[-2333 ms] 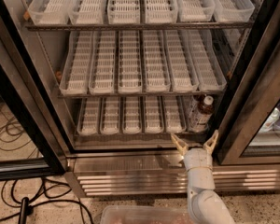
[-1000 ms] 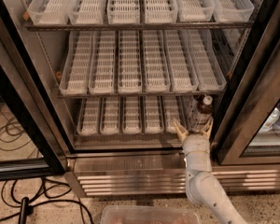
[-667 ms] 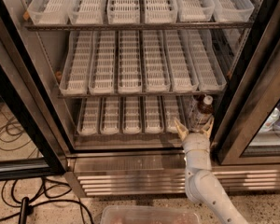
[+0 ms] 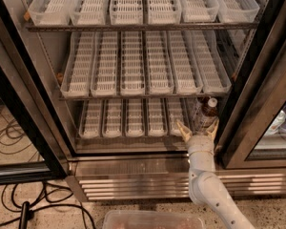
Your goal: Pick blue plastic bottle from bottom shelf of fridge
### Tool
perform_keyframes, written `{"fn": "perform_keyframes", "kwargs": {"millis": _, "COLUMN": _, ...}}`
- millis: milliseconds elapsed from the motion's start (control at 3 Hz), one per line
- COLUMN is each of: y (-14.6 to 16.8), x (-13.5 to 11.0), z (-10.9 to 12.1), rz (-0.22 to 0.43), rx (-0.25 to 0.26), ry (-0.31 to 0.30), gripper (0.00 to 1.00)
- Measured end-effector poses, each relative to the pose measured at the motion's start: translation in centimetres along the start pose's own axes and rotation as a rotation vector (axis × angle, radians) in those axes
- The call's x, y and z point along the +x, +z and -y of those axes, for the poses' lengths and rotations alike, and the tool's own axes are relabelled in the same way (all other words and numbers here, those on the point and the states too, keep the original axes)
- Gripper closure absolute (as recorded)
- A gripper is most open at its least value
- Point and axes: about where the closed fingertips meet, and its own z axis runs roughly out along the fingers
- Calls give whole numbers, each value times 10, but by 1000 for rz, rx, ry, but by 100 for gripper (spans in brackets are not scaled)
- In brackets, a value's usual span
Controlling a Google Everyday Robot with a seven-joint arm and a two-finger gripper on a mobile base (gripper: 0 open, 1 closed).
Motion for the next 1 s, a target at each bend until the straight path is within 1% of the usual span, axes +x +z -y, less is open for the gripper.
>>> {"fn": "perform_keyframes", "kwargs": {"millis": 333, "y": 9, "x": -5, "z": 11, "rz": 23, "rx": 26, "ry": -23, "gripper": 21}}
{"fn": "perform_keyframes", "kwargs": {"millis": 667, "y": 18, "x": -9, "z": 27, "rz": 43, "rx": 64, "ry": -45, "gripper": 21}}
{"fn": "perform_keyframes", "kwargs": {"millis": 1000, "y": 26, "x": -10, "z": 40, "rz": 51, "rx": 95, "ry": -61, "gripper": 21}}
